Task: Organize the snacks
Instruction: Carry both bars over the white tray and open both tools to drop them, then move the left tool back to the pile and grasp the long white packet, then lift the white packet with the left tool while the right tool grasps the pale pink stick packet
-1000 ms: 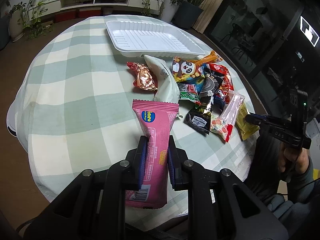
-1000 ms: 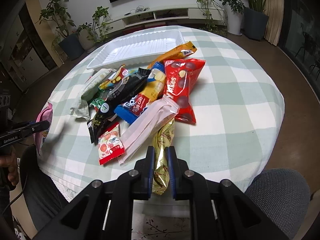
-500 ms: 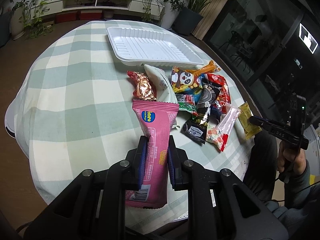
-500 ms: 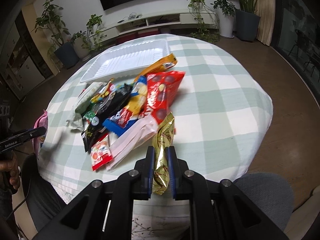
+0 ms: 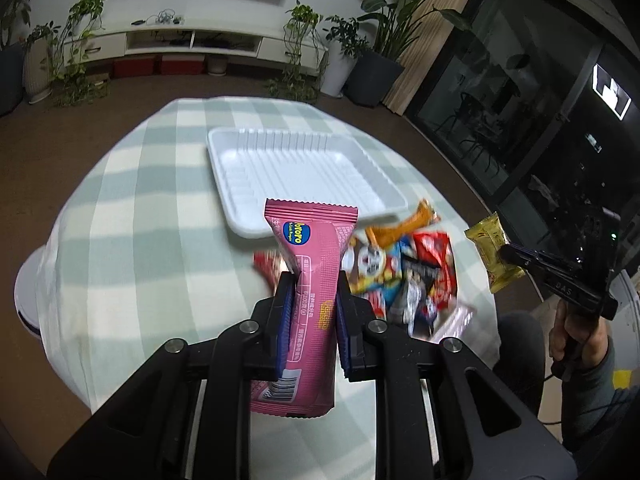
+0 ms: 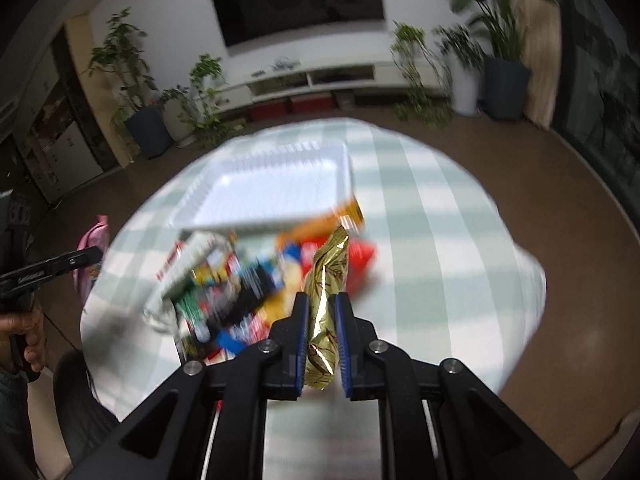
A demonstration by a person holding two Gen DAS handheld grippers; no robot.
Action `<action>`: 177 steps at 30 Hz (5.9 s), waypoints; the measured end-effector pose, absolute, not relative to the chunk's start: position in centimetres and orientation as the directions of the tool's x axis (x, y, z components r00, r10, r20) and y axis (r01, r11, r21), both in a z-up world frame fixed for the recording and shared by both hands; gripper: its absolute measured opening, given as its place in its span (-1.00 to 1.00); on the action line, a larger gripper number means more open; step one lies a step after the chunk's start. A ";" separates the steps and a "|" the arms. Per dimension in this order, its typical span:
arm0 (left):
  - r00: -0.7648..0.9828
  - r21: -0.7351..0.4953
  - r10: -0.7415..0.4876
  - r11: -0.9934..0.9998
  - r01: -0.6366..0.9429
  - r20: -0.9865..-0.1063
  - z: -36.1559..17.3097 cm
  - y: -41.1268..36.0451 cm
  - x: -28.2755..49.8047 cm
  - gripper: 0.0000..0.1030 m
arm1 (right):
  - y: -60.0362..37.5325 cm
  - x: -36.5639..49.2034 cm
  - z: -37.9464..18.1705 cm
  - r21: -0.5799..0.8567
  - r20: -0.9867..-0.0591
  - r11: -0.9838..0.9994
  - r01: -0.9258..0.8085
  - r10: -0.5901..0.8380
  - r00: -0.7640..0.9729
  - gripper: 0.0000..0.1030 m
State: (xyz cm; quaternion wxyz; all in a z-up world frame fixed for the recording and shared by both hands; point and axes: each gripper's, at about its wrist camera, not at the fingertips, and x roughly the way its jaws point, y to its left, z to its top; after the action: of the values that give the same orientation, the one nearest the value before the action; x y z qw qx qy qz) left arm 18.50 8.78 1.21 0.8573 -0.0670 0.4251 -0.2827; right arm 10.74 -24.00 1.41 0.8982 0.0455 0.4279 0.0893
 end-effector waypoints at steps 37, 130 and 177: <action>0.404 -0.192 -0.304 0.936 0.294 -0.863 -8.6 -1.6 39.1 -0.65 | -17.4 32.9 -8.5 0.147 -0.892 0.965 -0.218 0.225 0.393 -0.70; 0.355 -0.197 -0.386 0.863 0.466 -0.852 -7.1 1.2 19.3 -0.70 | -22.0 6.3 -9.6 0.554 -0.757 0.831 0.038 0.485 0.438 0.29; 0.418 -0.483 -0.611 0.790 0.378 -0.672 -4.4 7.8 12.4 -0.71 | -26.8 6.7 -5.8 0.574 -0.713 0.816 0.064 0.460 0.529 -0.76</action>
State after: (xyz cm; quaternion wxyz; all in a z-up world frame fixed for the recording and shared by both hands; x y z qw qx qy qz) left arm 12.37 7.83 -4.40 0.8321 -0.1294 0.4502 -0.2970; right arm 6.68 -26.80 -5.84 0.8289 0.2786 0.4701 0.1195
